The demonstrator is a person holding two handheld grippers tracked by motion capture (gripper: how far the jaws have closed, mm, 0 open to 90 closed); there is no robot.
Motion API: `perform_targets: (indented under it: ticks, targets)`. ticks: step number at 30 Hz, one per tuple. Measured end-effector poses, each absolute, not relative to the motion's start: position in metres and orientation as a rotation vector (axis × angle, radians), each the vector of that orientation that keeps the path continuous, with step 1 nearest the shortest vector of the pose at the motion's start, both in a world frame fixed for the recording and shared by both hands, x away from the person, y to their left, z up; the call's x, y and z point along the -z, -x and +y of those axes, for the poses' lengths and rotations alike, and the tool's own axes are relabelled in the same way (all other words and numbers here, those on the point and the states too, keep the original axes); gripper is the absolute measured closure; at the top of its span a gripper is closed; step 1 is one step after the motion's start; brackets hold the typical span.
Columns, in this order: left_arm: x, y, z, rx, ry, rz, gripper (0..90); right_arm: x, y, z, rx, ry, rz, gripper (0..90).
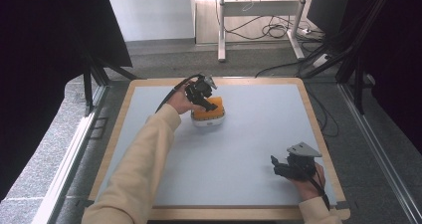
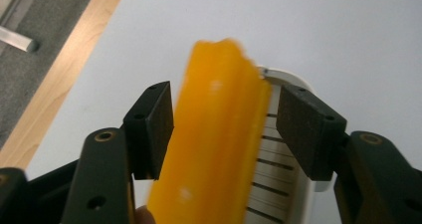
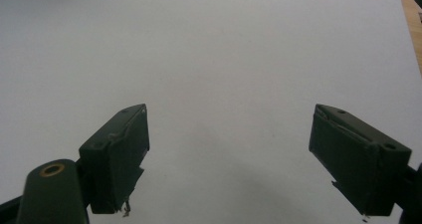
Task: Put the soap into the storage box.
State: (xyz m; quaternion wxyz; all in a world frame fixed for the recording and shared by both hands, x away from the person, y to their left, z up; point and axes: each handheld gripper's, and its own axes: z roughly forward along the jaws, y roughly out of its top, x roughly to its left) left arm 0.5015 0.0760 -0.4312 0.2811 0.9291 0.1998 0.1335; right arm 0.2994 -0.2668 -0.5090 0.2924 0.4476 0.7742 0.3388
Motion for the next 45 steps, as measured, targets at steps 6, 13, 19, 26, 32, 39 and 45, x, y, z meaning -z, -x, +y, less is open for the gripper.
perform_targets:
  ticks: [6,13,19,26,32,39,45]
  targets:
    - [0.422,-0.498,0.073,-0.361,-2.473,0.556,32.8,0.509,-0.299,-0.266,-0.903,-1.187,2.067,16.3]
    - [0.413,-0.489,0.077,-0.389,-2.455,0.59,29.7,0.509,-0.3,-0.267,-0.902,-1.188,2.066,16.3]
    - [0.405,-0.471,0.088,-0.365,-2.412,0.61,27.9,0.509,-0.299,-0.267,-0.9,-1.189,2.066,16.3]
    - [0.392,-0.443,0.107,-0.329,-2.369,0.689,27.6,0.51,-0.299,-0.265,-0.893,-1.187,2.067,16.3]
    - [0.396,-0.416,0.126,-0.296,-2.321,0.775,30.5,0.509,-0.299,-0.265,-0.891,-1.187,2.065,16.3]
    - [0.411,-0.379,0.151,-0.28,-2.273,0.832,29.8,0.509,-0.298,-0.263,-0.886,-1.18,2.063,16.3]
    - [0.426,-0.347,0.172,-0.298,-2.239,0.881,29.3,0.51,-0.298,-0.262,-0.879,-1.178,2.066,16.3]
